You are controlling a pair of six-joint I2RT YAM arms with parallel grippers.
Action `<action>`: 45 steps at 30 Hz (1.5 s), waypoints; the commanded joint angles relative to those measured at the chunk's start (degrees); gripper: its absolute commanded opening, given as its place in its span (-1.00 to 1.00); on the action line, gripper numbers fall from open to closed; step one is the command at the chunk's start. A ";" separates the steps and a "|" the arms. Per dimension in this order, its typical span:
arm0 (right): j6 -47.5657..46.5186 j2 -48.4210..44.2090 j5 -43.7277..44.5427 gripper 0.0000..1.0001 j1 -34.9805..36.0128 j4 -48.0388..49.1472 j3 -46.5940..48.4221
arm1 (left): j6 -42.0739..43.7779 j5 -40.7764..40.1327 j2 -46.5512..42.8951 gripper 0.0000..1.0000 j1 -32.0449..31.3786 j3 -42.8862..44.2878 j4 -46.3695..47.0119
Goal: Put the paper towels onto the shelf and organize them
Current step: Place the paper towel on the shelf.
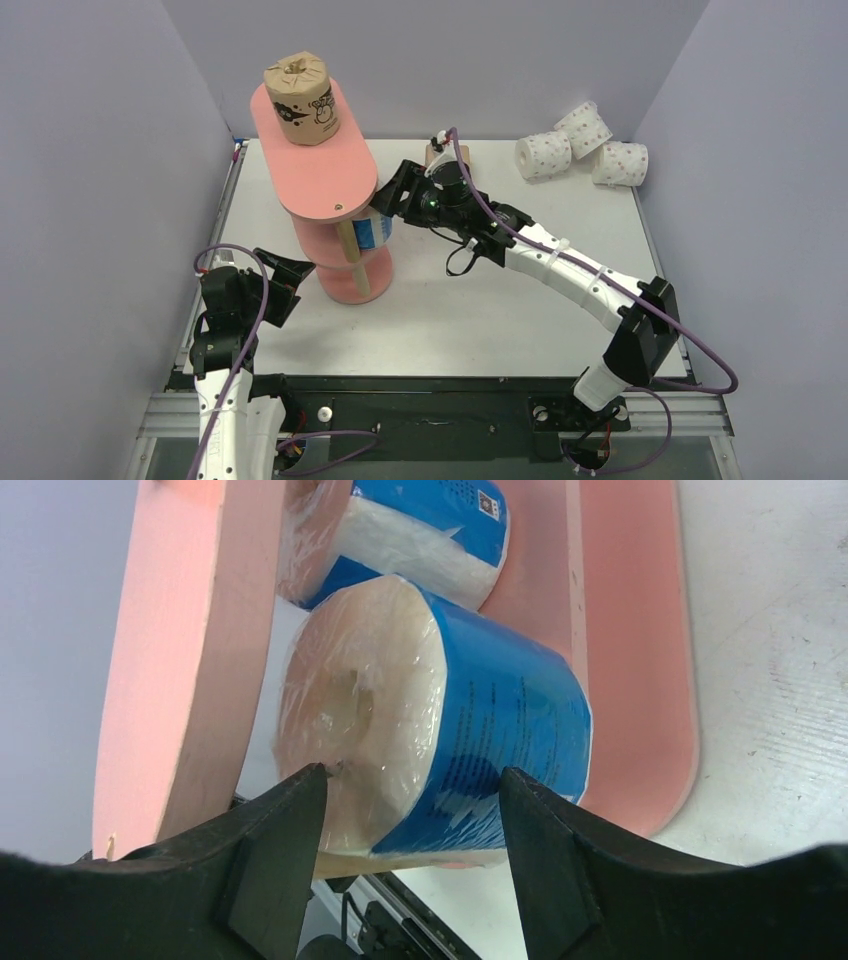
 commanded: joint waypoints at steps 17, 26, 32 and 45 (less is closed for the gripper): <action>-1.80 -14.63 -0.11 -0.41 -7.54 4.35 -11.42 | -2.06 -0.14 2.23 1.00 0.05 4.54 4.58; -3.41 -8.97 0.79 -0.64 -7.67 2.85 -9.76 | -3.38 -0.67 3.38 0.78 0.11 5.30 7.03; -3.43 -5.55 -0.06 -0.64 -6.54 3.36 -7.85 | -3.75 -0.07 3.94 0.67 0.11 4.65 9.09; -4.77 1.07 -1.96 -0.63 -2.32 2.58 -1.25 | -3.64 -0.51 4.40 0.62 0.12 4.94 9.58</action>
